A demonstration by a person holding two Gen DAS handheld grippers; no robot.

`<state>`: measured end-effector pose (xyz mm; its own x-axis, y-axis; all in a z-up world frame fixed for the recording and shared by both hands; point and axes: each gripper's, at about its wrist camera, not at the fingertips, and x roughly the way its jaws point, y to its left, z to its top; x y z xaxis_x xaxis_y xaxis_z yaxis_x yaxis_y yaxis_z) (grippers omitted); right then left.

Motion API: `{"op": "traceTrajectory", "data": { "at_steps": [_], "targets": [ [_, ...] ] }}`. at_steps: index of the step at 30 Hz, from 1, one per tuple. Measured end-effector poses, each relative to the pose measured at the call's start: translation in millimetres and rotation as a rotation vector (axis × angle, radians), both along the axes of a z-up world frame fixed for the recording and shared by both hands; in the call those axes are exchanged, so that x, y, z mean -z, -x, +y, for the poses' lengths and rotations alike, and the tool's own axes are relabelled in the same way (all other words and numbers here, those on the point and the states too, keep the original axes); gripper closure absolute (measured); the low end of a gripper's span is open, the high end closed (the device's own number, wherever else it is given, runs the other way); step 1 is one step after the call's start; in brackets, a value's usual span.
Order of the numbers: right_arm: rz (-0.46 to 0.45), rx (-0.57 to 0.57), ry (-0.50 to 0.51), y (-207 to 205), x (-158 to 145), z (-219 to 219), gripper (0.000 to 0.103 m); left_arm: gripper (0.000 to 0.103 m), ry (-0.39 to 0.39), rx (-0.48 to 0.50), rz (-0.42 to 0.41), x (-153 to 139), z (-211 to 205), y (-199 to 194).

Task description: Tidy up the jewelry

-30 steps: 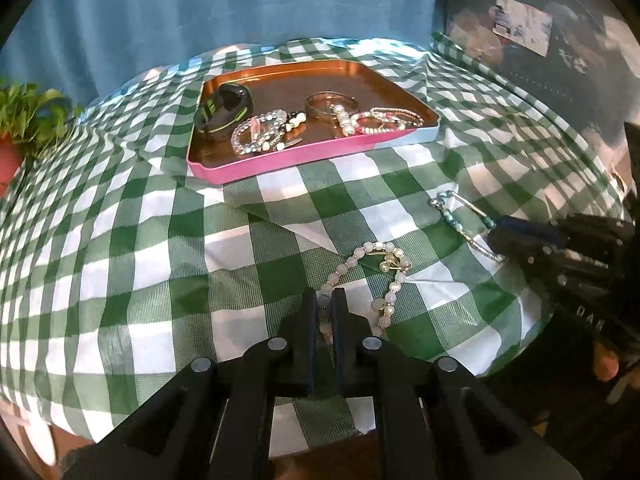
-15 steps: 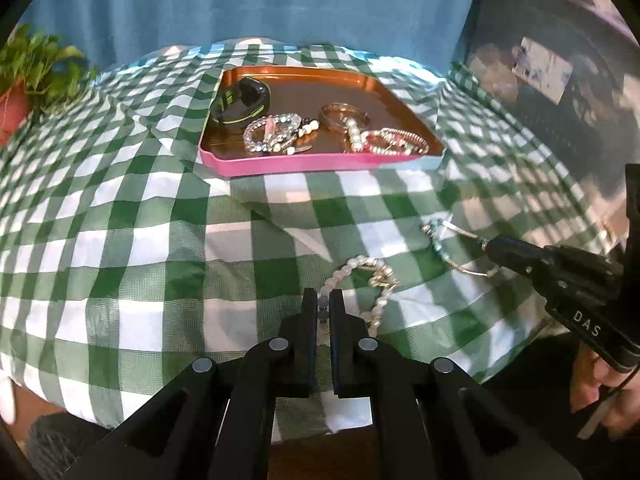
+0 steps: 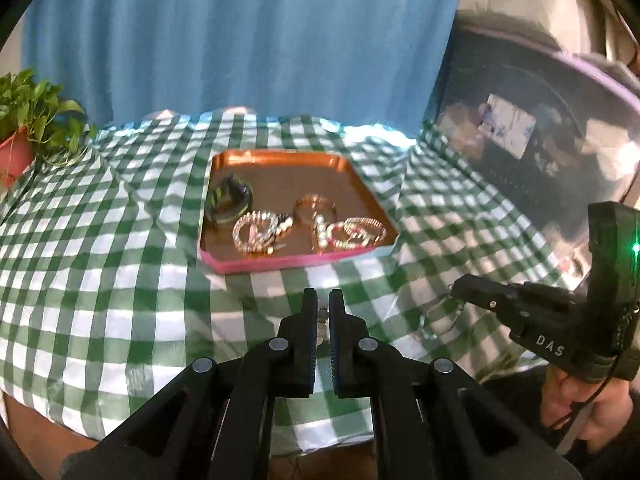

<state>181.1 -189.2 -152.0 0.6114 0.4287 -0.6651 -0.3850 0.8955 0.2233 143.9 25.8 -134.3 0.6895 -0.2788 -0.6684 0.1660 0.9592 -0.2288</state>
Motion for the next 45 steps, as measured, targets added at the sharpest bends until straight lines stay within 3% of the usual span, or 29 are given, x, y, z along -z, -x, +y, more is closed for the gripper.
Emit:
{"op": "traceTrajectory", "data": {
  "at_steps": [4, 10, 19, 26, 34, 45],
  "targets": [
    [-0.027, -0.003, -0.004, 6.8, -23.7, 5.3, 0.098, 0.097, -0.009, 0.013, -0.062, -27.9, -0.6, 8.7],
    [-0.117, -0.016, 0.031, 23.2, -61.6, 19.2, 0.098, 0.097, 0.045, 0.035, -0.128, -62.2, 3.1, 21.0],
    [-0.260, -0.017, 0.010, 35.7, -119.9, 29.6, 0.098, 0.097, 0.090, 0.056, -0.212, -102.5, 17.0, 22.3],
    [-0.333, -0.018, 0.021, 30.8, -144.1, 35.9, 0.098, 0.097, 0.143, 0.036, -0.277, -124.1, 38.4, 10.9],
    [-0.334, -0.025, 0.019, 0.7, -137.5, 46.3, 0.098, 0.097, 0.165, 0.055, -0.258, -109.9, 45.0, -28.4],
    [-0.256, -0.037, -0.012, -60.1, -88.4, 61.0, 0.098, 0.097, 0.221, 0.055, -0.171, -49.2, 43.1, -100.2]
  ]
}}
